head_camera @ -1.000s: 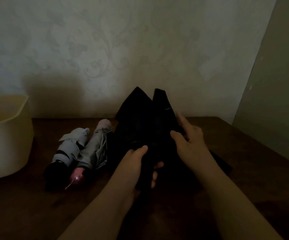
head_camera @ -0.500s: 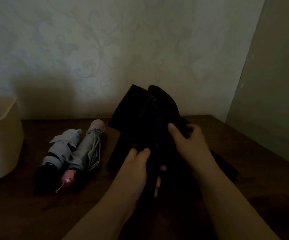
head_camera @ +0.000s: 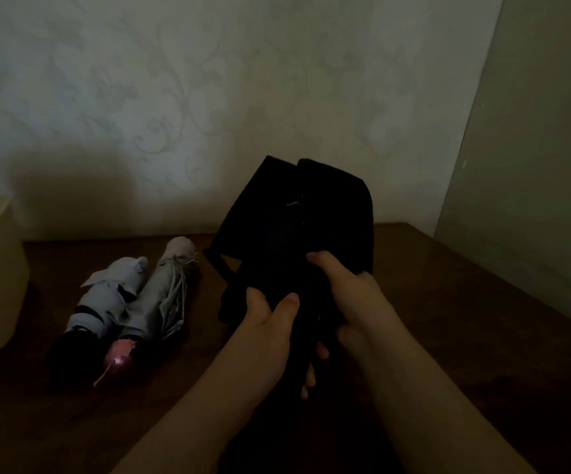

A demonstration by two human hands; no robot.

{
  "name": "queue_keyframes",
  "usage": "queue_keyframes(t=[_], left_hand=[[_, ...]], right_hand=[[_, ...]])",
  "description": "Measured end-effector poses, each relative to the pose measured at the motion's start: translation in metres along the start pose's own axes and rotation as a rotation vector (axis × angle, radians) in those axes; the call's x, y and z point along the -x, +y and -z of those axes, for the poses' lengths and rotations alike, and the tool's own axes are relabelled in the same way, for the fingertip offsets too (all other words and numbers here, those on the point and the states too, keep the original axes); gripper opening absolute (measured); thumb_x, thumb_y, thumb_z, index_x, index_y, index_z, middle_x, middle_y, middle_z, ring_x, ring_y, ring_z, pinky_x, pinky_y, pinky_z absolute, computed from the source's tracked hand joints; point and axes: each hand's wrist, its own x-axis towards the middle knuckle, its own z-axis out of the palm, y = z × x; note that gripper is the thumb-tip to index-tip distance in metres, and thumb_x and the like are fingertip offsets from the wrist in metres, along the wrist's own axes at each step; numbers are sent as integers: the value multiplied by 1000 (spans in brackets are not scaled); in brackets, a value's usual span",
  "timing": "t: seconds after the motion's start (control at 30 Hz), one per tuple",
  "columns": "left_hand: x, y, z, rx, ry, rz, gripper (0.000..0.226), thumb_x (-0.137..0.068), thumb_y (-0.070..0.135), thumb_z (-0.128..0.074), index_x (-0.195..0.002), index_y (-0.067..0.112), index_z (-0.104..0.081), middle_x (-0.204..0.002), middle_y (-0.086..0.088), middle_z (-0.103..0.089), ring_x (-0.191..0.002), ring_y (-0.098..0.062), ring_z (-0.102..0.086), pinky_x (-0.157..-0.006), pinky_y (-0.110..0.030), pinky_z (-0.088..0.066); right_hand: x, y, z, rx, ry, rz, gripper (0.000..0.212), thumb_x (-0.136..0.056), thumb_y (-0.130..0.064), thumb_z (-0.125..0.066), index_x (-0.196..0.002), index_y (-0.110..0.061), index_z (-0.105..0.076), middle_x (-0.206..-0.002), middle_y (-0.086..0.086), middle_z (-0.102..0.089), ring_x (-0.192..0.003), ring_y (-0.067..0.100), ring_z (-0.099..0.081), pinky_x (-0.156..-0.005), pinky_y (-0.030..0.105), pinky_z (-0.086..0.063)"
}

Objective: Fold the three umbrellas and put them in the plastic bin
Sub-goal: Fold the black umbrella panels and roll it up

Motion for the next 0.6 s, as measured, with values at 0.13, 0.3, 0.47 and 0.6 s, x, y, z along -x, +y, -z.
queue_keyframes(t=[0.13,0.3,0.47,0.6], left_hand=[[-5,-3,11,-278,230,11,37,-93,49,-43,-112,17,-38,-84,-6,-63,-72,-20,-62,-61,-32,-51],[12,2,6,-642,454,-412,22,-91,46,-41,-102,29,-33,-90,16,-45,-77,-3,-50,-59,-20,-38],[2,-12,1,-635,246,-303,35,-94,46,-34,-121,23,-37,-116,1,-56,-96,-12,-56,-70,-16,-40],[0,-13,5,-494,128,-195,21,-95,42,-40,-103,23,-39,-85,7,-59,-65,3,-55,-48,-5,-37]], right_hand=[[-3,-4,6,-14,64,146,55,-78,-21,-74,-127,-12,-52,-106,6,-65,-92,23,-65,-70,34,-58],[-5,-2,8,27,84,246,52,-77,-22,-75,-124,-17,-54,-109,2,-65,-96,19,-65,-81,38,-57],[-1,9,-4,72,-29,282,28,-80,-17,-72,-105,-23,-60,-97,-1,-68,-87,13,-68,-70,25,-58],[0,17,-13,139,-41,324,53,-76,-22,-76,-125,-17,-55,-112,1,-66,-99,14,-65,-79,28,-57]])
